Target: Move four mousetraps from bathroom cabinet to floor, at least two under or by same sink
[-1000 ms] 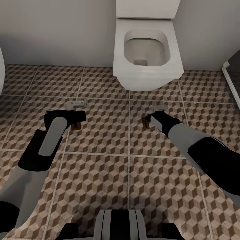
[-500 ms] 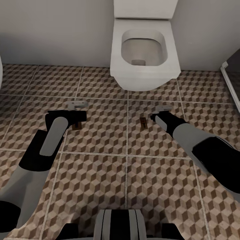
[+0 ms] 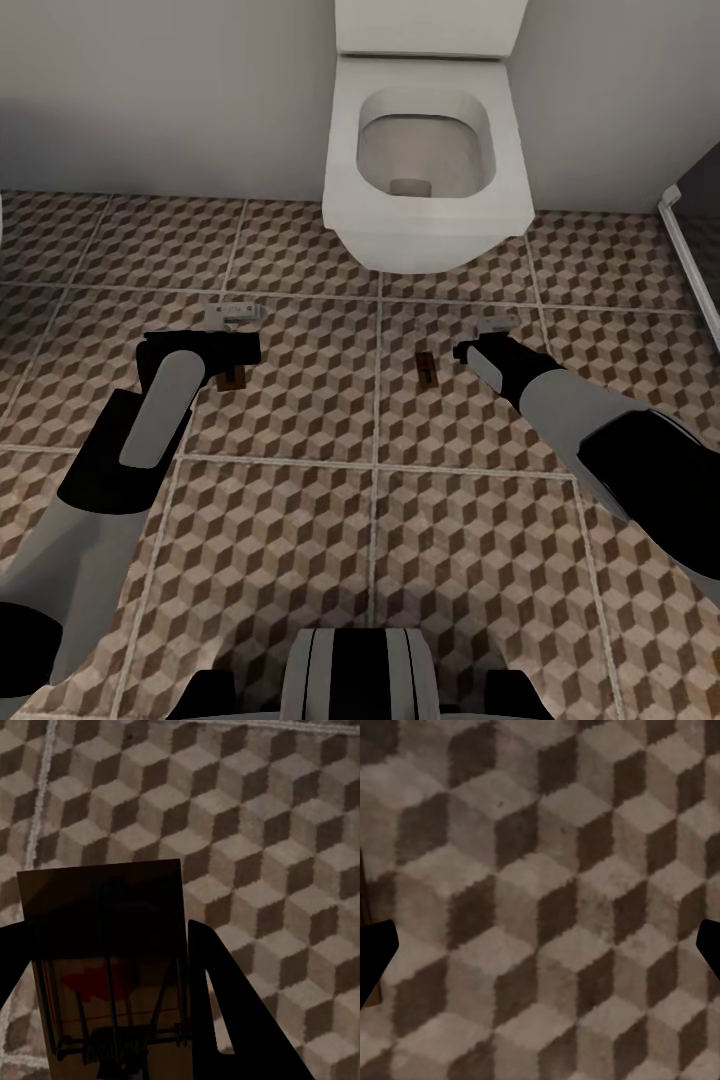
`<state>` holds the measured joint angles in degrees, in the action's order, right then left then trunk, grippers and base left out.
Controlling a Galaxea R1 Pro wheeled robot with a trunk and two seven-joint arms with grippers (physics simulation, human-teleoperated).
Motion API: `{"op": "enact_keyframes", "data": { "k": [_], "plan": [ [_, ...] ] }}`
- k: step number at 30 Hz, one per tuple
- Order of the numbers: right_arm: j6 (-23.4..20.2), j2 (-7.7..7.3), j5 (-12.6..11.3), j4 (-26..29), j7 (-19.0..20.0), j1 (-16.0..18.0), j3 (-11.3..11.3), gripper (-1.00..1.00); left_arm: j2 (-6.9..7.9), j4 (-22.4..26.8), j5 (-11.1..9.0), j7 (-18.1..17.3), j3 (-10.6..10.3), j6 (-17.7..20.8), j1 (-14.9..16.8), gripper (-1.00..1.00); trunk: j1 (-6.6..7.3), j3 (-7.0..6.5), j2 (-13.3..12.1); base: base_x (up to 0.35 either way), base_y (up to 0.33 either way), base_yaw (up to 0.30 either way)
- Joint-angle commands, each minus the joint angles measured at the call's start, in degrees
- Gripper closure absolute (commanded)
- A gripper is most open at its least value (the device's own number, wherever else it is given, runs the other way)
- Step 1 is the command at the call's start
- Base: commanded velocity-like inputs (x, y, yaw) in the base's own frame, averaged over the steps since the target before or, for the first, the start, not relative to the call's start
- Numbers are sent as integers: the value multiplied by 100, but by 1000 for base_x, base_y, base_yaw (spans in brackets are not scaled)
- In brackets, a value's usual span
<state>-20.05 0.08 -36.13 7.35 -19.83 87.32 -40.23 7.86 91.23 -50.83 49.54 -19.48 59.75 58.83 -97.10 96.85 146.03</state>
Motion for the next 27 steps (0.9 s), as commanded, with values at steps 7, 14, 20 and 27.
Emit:
{"op": "enact_keyframes", "data": {
  "k": [7,14,20,27],
  "plan": [
    [-42,-40,-35,15,-21,4,-43,-100,5,0,-33,58,-12,25,5,100,1,3,1,0,-4,0],
    [-78,-137,-31,113,36,11,-45,-100,5,-5,-33,59,-12,25,5,100,1,3,1,0,0,0],
    [-451,-386,-33,333,108,26,-45,-100,5,-7,-33,60,-12,25,5,100,1,3,1,0,0,0],
    [-810,-503,-29,781,245,24,-58,-100,5,-8,-33,63,-12,25,5,100,1,3,1,0,0,0]
  ]
}}
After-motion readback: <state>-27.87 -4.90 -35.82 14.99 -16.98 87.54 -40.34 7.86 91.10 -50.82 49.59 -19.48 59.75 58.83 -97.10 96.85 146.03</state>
